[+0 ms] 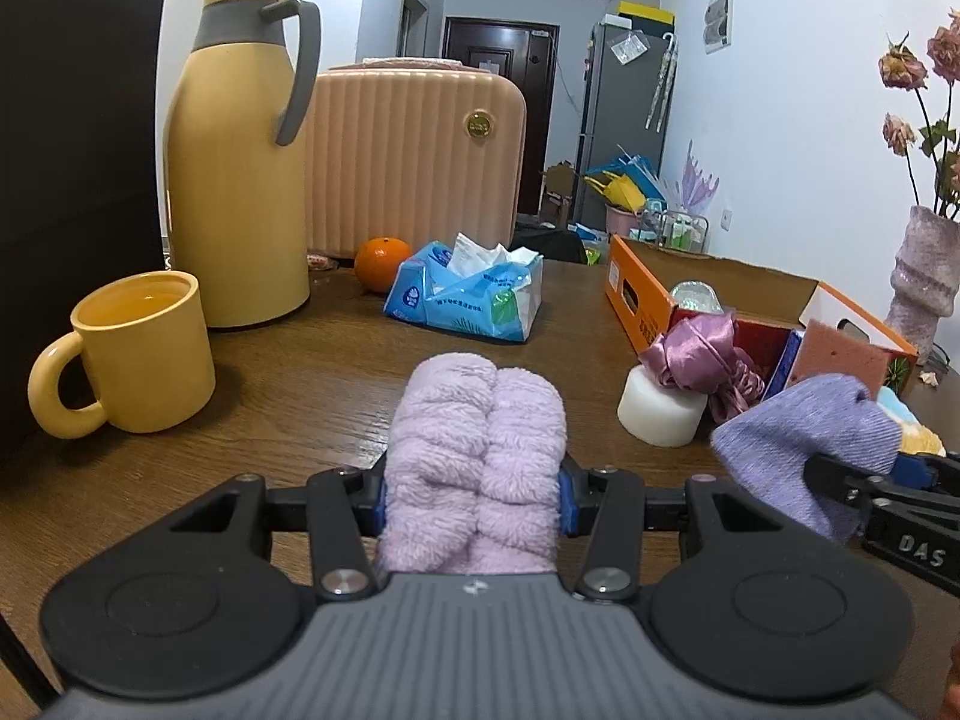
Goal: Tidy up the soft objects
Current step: 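Grasp the purple drawstring pouch with the right tool while the left tool holds the towel, then carry the towel and pouch in both tools over the cardboard box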
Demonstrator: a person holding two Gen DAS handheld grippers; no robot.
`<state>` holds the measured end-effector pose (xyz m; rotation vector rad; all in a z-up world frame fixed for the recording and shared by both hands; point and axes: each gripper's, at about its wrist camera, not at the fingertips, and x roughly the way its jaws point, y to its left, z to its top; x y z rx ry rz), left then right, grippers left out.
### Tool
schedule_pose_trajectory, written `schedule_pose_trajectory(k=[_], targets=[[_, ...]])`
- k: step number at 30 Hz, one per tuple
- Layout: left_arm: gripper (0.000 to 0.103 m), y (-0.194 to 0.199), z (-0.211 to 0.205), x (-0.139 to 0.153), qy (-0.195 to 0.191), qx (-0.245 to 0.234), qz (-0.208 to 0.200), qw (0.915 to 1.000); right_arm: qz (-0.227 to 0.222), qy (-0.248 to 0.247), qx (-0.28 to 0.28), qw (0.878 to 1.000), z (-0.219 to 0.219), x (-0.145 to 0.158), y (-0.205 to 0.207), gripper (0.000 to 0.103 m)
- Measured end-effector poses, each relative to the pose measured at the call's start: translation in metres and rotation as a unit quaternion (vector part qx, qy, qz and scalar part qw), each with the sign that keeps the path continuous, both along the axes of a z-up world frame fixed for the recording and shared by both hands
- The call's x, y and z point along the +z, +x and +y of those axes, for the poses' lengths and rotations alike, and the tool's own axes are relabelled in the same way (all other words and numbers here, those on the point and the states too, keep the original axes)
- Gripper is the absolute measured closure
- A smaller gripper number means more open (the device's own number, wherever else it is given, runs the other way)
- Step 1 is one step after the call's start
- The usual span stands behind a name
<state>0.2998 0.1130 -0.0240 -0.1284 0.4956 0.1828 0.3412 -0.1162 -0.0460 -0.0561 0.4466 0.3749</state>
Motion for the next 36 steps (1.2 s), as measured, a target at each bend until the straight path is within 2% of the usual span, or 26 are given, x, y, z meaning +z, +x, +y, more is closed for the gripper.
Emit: schedule_pose_trajectory(k=[10, 18, 24, 36], targets=[[0.055, -0.005, 0.0, 0.003, 0.004, 0.022, -0.014, 0.9997, -0.061, 0.019, -0.005, 0.998, -0.012, 0.019, -0.022, 0.063], [0.055, -0.008, -0.011, 0.011, 0.006, 0.029, -0.033, 0.999, -0.088, 0.032, -0.011, 0.996, -0.018, 0.028, -0.027, 0.063], [0.055, -0.007, -0.027, 0.016, 0.015, 0.025, -0.05, 0.9984, -0.102, 0.044, -0.019, 0.994, -0.024, 0.033, -0.023, 0.063], [0.055, 0.013, -0.052, 0.029, 0.004, 0.019, -0.066, 0.9976, -0.126, 0.06, -0.042, 0.989, -0.035, 0.038, 0.0, 0.063]])
